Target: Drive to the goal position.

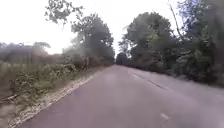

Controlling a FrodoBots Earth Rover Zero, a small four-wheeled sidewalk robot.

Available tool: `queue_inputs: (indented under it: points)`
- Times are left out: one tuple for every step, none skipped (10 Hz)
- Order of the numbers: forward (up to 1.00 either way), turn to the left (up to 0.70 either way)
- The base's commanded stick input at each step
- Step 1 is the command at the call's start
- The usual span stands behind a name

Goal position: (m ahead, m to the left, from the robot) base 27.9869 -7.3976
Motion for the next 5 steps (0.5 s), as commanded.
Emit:
queue_inputs:
  points:
    - [1.0,0.0]
    - [1.0,0.0]
    - [1.0,0.0]
    - [1.0,0.0]
    - [1.0,0.0]
